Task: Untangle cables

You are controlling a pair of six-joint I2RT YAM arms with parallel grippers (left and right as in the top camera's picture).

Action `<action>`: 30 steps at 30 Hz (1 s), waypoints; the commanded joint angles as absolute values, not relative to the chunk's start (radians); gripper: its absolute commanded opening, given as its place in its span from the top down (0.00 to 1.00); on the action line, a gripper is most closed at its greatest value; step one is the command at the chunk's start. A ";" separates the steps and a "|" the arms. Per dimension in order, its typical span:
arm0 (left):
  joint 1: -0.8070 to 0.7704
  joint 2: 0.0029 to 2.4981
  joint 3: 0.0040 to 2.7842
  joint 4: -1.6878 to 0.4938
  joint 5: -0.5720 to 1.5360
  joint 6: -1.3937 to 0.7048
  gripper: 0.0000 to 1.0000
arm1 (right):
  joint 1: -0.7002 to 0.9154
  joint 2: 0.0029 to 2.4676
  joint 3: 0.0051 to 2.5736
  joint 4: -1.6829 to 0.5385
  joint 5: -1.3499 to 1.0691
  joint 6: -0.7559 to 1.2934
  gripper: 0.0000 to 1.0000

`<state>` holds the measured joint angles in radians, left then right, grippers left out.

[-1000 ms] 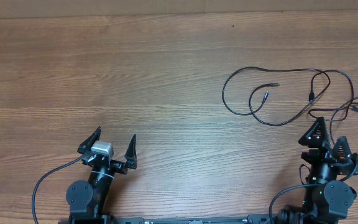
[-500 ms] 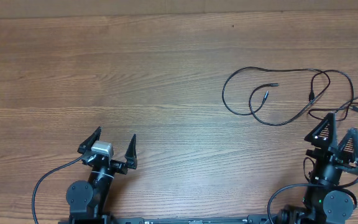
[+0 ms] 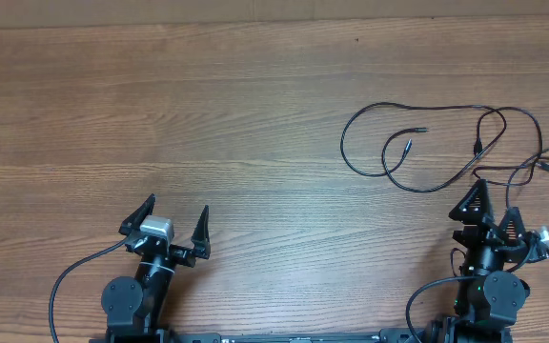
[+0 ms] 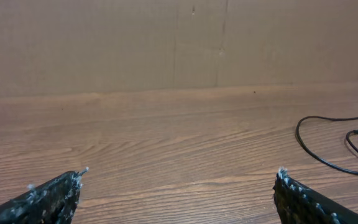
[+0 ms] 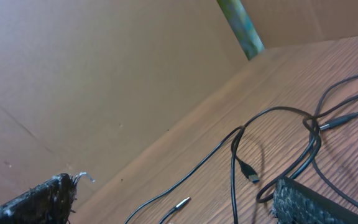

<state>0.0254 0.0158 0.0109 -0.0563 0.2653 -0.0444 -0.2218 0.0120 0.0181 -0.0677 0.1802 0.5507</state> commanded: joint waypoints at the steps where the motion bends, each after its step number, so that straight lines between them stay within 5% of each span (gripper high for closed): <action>1: 0.017 0.004 0.005 -0.054 0.262 -0.022 0.00 | -0.217 0.003 0.008 -0.062 0.181 0.553 0.00; 30: 0.017 0.004 0.005 -0.053 0.262 -0.022 0.00 | -0.102 0.002 0.008 -0.063 0.181 0.553 0.00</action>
